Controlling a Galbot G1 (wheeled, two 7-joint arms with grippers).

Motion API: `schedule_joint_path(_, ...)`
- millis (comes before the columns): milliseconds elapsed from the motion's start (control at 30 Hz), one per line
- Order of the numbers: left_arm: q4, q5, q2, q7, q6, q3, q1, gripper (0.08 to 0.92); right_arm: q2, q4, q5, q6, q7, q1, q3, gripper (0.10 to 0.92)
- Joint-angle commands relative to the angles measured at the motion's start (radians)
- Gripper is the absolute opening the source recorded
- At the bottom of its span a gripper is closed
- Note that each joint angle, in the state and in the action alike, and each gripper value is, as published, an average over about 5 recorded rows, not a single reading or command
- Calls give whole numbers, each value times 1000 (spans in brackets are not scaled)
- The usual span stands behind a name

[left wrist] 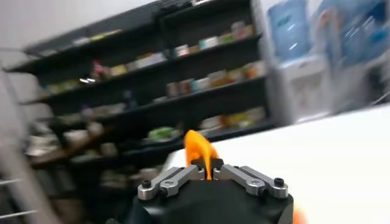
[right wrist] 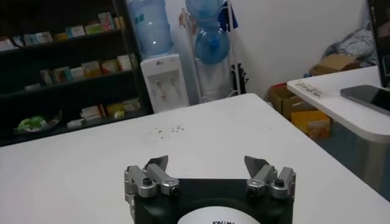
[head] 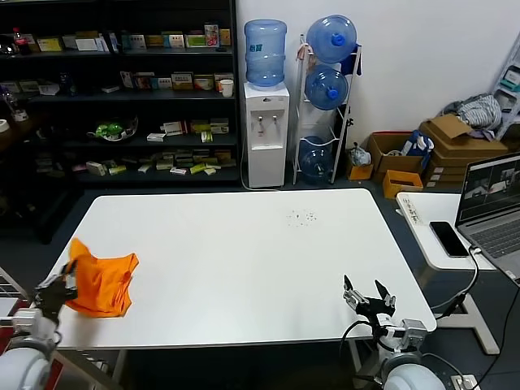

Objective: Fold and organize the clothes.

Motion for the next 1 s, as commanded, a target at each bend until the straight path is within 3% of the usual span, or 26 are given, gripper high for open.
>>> schedule_joint_path(33, -392, -442, -198, -271, 186, 635, -247, 131, 15, -16, -129, 36, -78, -19, 37, 823)
schedule_joint_path(133, -336, -490, -321, -346, 211, 768, -369, 131, 22, -28, -156, 42, -80, -17, 47, 823)
schedule_joint_path(233, -234, -448, -424, -360, 212, 829, -438, 131, 27, -35, -165, 44, -78, -13, 51, 823)
schedule_joint_path(433, -95, -335, -498, -312, 225, 836, -453, 134, 28, -44, -162, 49, -77, 9, 53, 823)
schedule_joint_path(567, -92, -284, -492, -262, 223, 780, -405, 205, 23, -60, -158, 60, -102, 28, 52, 823)
schedule_joint_path(700, -174, -210, -442, -180, 189, 658, -293, 326, 24, -73, -134, 71, -151, 41, 59, 823)
schedule_joint_path(867, -219, -15, -314, 62, -52, 387, -61, 464, 18, -78, -168, 136, -217, 12, 80, 823)
schedule_joint_path(1000, -157, 78, -293, 209, -266, 144, 143, 585, 18, -89, -186, 222, -269, -33, 122, 823)
